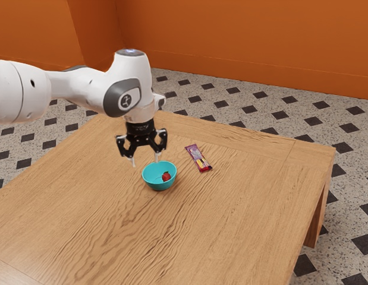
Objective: Take strawberry from the bowl
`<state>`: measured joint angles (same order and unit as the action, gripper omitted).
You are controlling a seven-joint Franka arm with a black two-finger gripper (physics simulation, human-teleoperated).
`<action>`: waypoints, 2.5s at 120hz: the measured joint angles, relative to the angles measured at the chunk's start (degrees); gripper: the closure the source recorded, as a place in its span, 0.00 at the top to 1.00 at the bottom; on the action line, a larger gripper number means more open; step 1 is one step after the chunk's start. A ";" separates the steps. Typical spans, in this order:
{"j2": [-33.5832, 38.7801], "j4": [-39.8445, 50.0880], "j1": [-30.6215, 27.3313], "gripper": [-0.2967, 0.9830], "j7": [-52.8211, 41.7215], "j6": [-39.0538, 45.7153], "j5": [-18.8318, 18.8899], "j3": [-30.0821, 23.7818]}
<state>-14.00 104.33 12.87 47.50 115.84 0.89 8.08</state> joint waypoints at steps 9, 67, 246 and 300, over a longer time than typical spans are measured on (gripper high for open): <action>-3.11 -1.75 0.07 0.54 1.87 2.03 0.00 0.14; -7.97 -2.19 0.40 0.49 13.07 10.56 -0.34 0.44; -19.45 -9.37 -3.08 0.48 6.85 17.36 -6.64 0.42; -21.17 -10.15 -3.11 0.48 2.43 17.94 -7.49 0.35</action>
<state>-35.18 94.18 9.76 49.92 133.78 -6.60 8.44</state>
